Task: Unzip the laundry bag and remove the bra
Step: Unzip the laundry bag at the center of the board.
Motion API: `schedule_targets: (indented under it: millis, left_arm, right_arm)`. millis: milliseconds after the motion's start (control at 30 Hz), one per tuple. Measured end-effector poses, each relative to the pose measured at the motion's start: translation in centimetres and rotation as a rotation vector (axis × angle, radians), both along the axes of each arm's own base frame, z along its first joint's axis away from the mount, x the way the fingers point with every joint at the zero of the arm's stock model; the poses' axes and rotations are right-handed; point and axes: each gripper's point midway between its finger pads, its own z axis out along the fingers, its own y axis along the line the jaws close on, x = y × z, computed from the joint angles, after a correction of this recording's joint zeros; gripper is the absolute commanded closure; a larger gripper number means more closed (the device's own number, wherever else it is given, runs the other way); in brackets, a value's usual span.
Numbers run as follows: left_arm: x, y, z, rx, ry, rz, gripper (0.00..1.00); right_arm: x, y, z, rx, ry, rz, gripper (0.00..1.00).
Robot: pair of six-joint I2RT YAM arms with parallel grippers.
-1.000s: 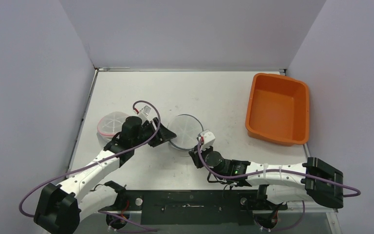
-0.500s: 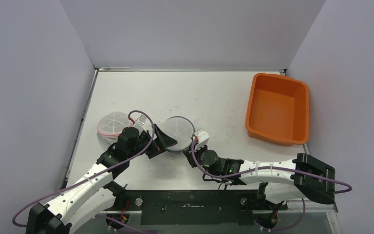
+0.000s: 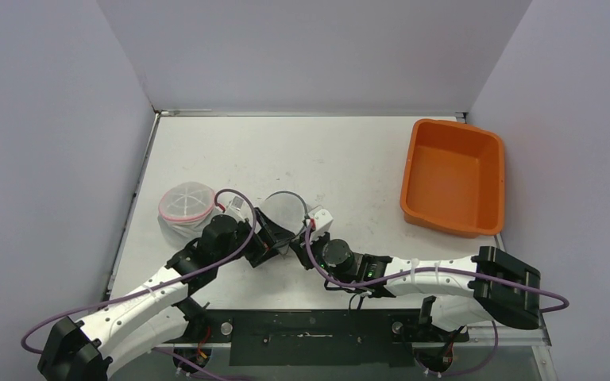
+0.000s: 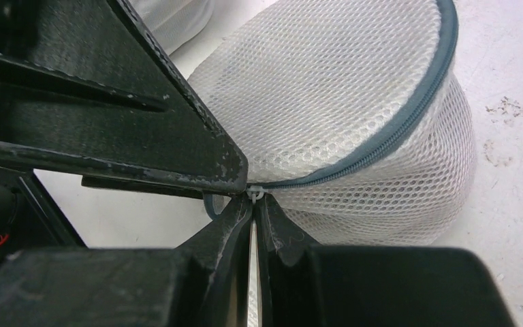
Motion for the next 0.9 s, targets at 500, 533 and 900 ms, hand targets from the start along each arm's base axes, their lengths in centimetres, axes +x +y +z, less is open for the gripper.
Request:
schedule_targets:
  millis: [500, 533, 900]
  left_arm:
    - [-1.6, 2.2, -0.7, -0.074, 0.037, 0.110, 0.04]
    - [-1.7, 2.1, -1.3, -0.069, 0.055, 0.109, 0.04]
    - [-1.5, -0.8, -2.5, -0.109, 0.086, 0.125, 0.14]
  right_arm:
    - [-0.4, -2.3, 0.9, 0.042, -0.012, -0.034, 0.95]
    - [-0.4, -2.5, 0.8, 0.042, -0.009, -0.037, 0.95]
    - [-1.3, -3.5, 0.2, 0.057, 0.011, -0.041, 0.95]
